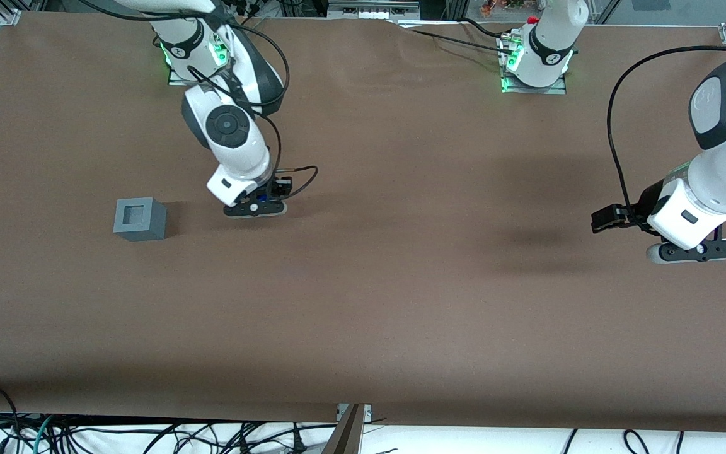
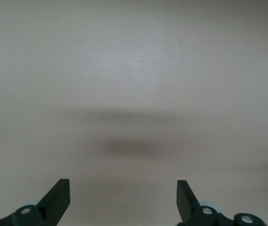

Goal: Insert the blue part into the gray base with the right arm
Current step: 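Carry the blue part over the gray base's square hole, then lower the blue part into the gray base's hole and press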

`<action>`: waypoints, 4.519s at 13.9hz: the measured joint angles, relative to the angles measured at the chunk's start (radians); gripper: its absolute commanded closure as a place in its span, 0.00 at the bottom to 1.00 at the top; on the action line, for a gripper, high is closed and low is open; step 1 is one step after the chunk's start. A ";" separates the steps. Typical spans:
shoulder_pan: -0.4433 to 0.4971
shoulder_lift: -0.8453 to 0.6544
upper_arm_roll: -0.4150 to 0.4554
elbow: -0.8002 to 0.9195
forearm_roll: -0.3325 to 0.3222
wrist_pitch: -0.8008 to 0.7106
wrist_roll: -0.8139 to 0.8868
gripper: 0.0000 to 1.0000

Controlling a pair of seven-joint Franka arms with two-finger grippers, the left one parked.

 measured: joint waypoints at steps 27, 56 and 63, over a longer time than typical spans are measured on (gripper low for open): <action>-0.012 -0.015 -0.583 -0.035 0.154 -0.084 -0.732 0.91; -0.010 -0.055 -0.608 -0.171 0.154 0.060 -0.768 0.91; -0.010 -0.055 -0.609 -0.178 0.154 0.063 -0.768 0.91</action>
